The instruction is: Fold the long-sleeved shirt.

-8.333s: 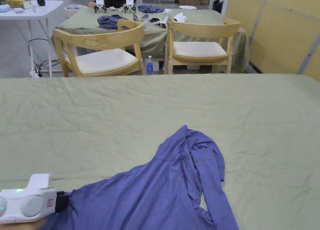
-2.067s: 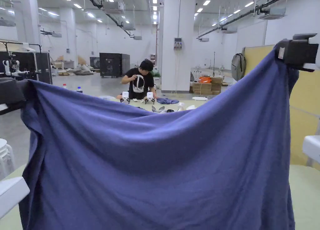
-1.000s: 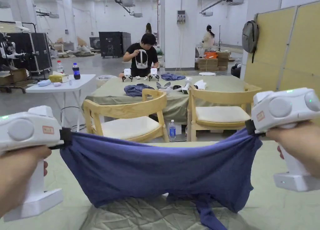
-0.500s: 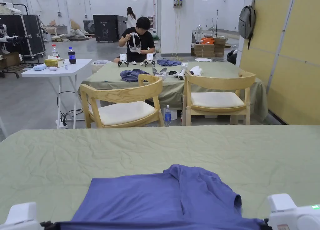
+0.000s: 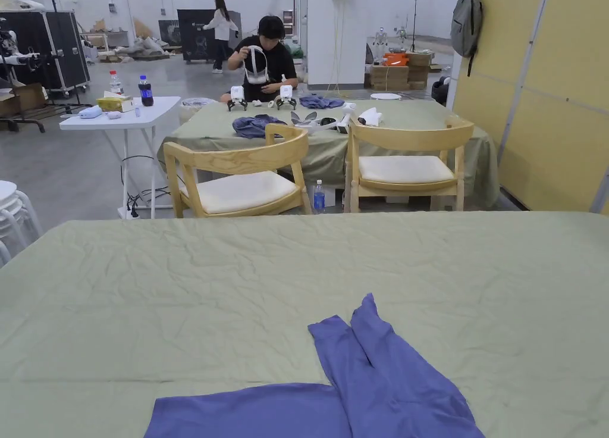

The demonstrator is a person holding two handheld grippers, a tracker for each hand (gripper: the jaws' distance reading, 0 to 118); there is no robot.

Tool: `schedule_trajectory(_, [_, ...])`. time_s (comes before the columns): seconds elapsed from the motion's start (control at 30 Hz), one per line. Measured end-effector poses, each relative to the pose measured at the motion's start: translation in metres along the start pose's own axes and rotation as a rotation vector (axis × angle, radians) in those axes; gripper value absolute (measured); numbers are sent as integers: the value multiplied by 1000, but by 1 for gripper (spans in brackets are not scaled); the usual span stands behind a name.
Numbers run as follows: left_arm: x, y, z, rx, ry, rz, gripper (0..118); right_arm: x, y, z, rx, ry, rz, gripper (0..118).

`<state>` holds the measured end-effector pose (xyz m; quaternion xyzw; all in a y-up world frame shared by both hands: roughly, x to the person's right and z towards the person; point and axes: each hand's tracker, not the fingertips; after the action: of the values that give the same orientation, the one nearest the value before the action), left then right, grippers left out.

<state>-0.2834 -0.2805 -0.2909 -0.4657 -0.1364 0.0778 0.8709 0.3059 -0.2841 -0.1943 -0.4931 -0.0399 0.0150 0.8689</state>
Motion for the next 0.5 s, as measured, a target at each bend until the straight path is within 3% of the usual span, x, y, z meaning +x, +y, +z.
schedule_trajectory(0.1, [-6,-25,-8,-47,10,17,1,0,-23,-7,-51,10,-26,4])
schedule_trajectory(0.13, [-8,-29,-10,-74,-13,50,9,1,-27,-11,-63,34,-53,9])
schedule_trajectory(0.17, [-8,-30,-12,-64,-12,64,35,2,-28,-13,-81,49,-75,30])
schedule_trajectory(0.2, [-6,-30,-10,-45,4,50,95,1,-27,-14,-97,-32,-76,85])
schedule_trajectory(0.23, [-3,-30,-7,13,52,28,118,4,-25,-15,-90,-85,-81,118])
schedule_trajectory(0.27, [-5,-31,4,96,90,7,114,7,-23,-6,6,-55,-60,117])
schedule_trajectory(0.3, [-2,-24,3,161,18,5,109,11,-17,-4,47,-67,-77,111])
schedule_trajectory(0.37, [1,-22,10,132,46,57,113,9,-12,5,50,-56,-113,112])
schedule_trajectory(0.4, [2,-20,9,124,35,68,111,8,-7,7,42,-53,-117,106])
schedule_trajectory(0.43, [3,-18,9,101,31,71,101,6,-3,8,40,-46,-120,87])
schedule_trajectory(0.47, [11,-16,13,60,1,78,71,2,2,9,62,-30,-118,51])
schedule_trajectory(0.5, [12,-16,13,75,-14,69,0,-8,8,7,103,-14,-104,3])
